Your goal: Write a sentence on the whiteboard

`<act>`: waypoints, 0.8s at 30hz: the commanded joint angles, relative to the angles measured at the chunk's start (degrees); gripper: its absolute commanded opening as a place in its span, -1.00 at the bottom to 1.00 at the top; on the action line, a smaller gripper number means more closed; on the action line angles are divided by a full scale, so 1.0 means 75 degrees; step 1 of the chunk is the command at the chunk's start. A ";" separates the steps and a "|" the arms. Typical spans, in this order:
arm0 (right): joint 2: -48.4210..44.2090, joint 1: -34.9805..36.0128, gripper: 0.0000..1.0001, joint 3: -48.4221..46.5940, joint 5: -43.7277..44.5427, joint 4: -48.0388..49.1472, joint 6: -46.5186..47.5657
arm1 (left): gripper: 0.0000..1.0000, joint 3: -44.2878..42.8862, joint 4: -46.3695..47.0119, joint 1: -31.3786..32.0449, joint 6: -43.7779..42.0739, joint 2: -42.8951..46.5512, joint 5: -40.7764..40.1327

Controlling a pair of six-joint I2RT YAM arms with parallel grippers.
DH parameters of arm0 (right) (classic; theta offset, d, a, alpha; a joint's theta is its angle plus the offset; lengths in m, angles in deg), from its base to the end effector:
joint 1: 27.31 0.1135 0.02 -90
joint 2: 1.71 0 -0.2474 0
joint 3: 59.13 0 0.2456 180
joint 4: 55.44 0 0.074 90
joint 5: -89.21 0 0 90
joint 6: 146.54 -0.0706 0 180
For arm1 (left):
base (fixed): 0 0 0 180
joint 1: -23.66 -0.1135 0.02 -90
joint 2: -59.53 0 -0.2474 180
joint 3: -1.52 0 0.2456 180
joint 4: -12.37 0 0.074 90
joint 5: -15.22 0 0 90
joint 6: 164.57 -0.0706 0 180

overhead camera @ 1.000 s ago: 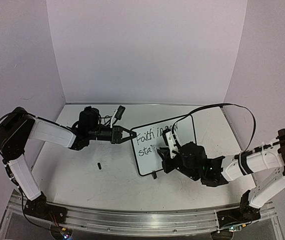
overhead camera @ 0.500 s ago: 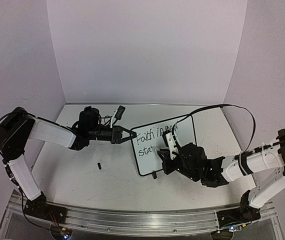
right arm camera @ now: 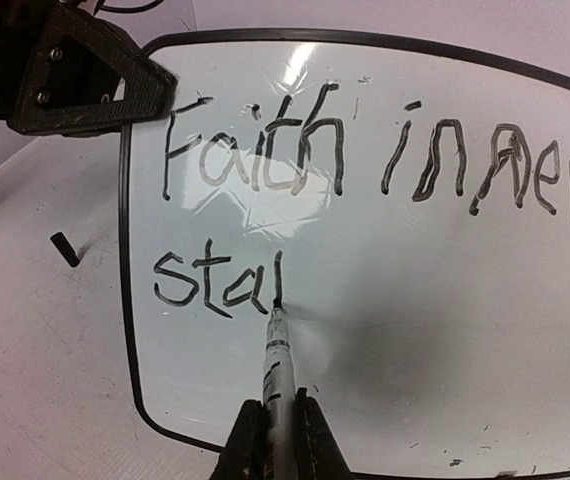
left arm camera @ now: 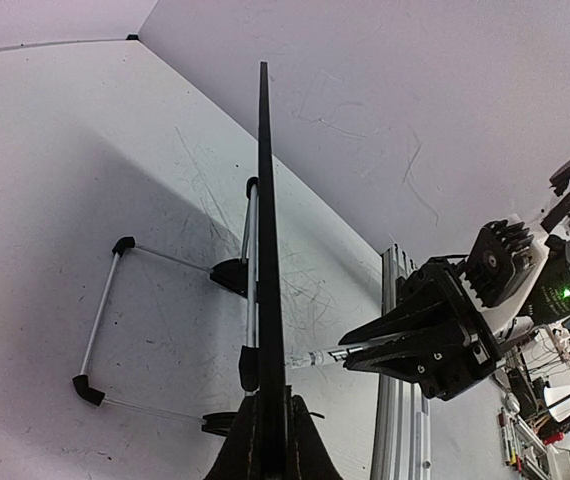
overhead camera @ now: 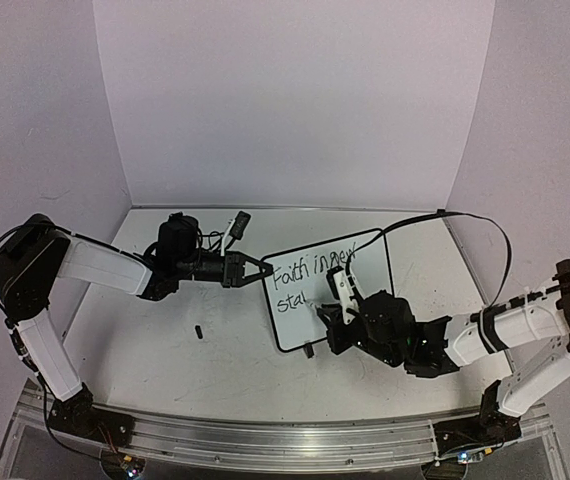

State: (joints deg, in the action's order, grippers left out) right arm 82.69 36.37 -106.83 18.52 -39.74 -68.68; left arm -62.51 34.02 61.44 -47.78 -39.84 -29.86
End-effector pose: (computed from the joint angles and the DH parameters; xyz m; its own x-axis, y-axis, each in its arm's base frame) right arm 0.1646 0.2801 0.1625 -0.3045 -0.1678 -0.9376 -0.6598 0.7472 0.0805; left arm 0.2707 -0.2729 0.1862 -0.6069 0.0666 -0.7920 0.7870 0.1897 -0.5871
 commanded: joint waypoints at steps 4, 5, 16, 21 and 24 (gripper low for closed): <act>-0.0132 0.0047 -1.00 0.0104 -0.0064 -0.0218 -0.0124 | -1.00 -0.0239 -0.0172 0.0283 0.0003 0.0094 0.0755; -0.0132 0.0045 -1.00 0.0108 -0.0071 -0.0218 -0.0131 | -1.00 -0.0239 -0.0177 0.0283 0.0003 0.0090 0.0759; -0.0120 0.0053 -1.00 -0.0029 0.0137 -0.0137 -0.0055 | -1.00 -0.0250 -0.0178 0.0283 0.0003 0.0055 0.0770; -0.0047 0.0059 -1.00 -0.0258 0.0326 -0.0024 0.0094 | -1.00 -0.0243 -0.0180 0.0284 0.0003 0.0070 0.0755; -0.0016 0.0059 -1.00 -0.0322 0.0420 0.0010 0.0215 | -1.00 -0.0239 -0.0179 0.0283 0.0001 0.0088 0.0760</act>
State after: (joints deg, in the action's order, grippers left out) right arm 82.69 36.76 -106.77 18.17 -40.50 -68.44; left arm -62.51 34.02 61.44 -47.80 -39.84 -29.86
